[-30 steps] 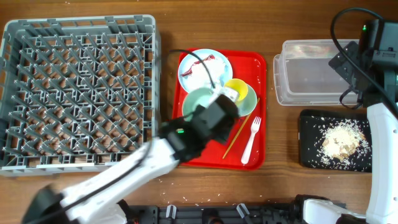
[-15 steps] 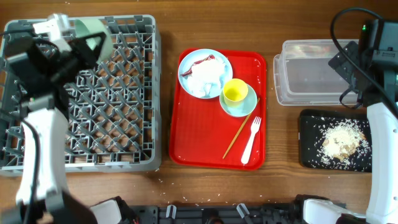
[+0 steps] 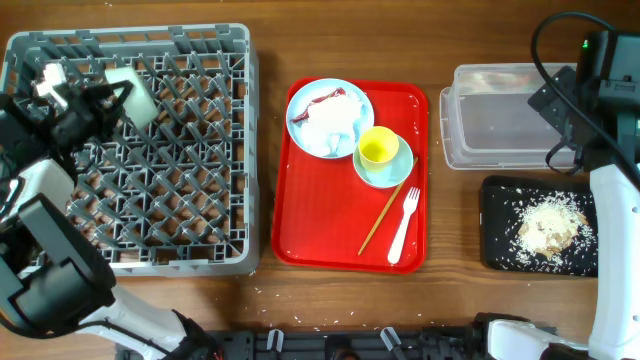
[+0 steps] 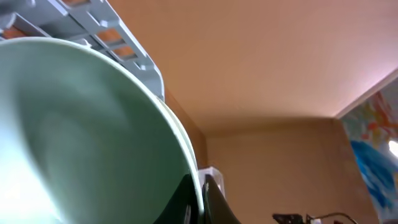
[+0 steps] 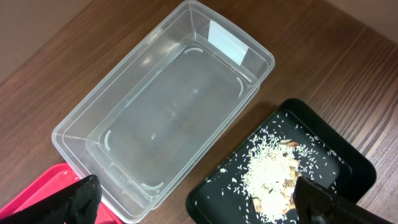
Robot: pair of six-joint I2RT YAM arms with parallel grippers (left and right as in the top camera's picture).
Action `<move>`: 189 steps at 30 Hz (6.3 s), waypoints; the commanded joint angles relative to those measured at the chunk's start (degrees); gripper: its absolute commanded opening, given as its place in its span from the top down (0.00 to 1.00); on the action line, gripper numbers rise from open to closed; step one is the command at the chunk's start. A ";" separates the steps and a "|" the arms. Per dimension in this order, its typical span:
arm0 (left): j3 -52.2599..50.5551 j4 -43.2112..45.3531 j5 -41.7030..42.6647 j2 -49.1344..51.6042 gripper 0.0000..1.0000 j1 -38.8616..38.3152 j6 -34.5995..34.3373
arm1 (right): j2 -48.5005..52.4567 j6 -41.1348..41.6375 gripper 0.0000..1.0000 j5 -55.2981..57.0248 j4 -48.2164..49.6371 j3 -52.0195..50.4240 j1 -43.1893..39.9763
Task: Sort waste into correct bins and load items into the dishwasher rack
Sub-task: 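Carry the green bowl into the dish rack and set it down, then grasp the white tissue on the plate with the right gripper, drop in bin, then grasp the red wrapper with the right gripper and drop it in the bin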
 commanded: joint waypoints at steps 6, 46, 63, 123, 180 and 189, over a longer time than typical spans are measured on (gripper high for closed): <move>-0.37 5.97 8.96 2.25 0.96 0.70 -6.14 | 0.22 0.07 0.00 0.37 0.09 -0.20 -0.22; -0.37 -31.69 -71.32 -22.88 0.96 -5.01 24.13 | 0.22 0.07 0.00 0.37 0.09 -0.20 -0.22; -0.37 -48.02 -42.45 -33.20 0.92 -6.40 23.87 | 0.28 0.07 0.00 0.37 0.09 -0.20 -0.22; -0.28 -49.83 -77.50 -25.83 0.00 -17.05 16.13 | 43.93 -25.33 0.22 -8.92 35.82 4.39 41.72; -0.28 -49.83 -77.50 -25.83 0.00 -17.05 16.13 | 21.31 -13.66 0.02 -34.18 16.17 4.66 1.18; -0.28 -49.83 -77.50 -25.83 0.00 -17.05 16.13 | 23.61 -6.08 0.24 -40.46 30.60 4.66 22.56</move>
